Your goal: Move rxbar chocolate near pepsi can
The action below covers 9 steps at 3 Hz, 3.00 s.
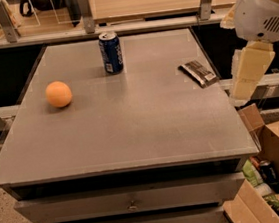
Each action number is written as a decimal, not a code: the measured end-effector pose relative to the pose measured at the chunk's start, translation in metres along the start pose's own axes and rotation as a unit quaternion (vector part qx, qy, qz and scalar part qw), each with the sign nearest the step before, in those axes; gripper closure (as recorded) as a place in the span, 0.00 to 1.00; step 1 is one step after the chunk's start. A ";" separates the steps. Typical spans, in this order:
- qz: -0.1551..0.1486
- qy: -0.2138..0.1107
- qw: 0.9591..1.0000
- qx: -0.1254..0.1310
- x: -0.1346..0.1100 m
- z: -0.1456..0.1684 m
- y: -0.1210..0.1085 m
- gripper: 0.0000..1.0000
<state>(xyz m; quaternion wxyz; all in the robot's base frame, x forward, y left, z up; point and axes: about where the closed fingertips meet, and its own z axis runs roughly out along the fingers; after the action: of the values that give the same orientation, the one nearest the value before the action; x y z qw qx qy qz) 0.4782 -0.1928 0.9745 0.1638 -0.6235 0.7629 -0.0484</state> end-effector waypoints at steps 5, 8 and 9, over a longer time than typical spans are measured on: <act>0.019 0.007 0.999 -0.043 0.011 0.142 -0.127 0.00; 0.044 -0.023 0.997 -0.053 0.020 0.208 -0.135 0.00; 0.056 -0.017 0.997 -0.059 0.022 0.219 -0.132 0.16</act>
Offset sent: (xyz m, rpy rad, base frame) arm 0.1135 -0.0019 -0.0664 -0.0629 0.0868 0.0037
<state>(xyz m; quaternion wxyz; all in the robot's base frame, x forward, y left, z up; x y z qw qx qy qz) 0.6662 -0.2140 0.8015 0.1417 -0.5892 0.7953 0.0164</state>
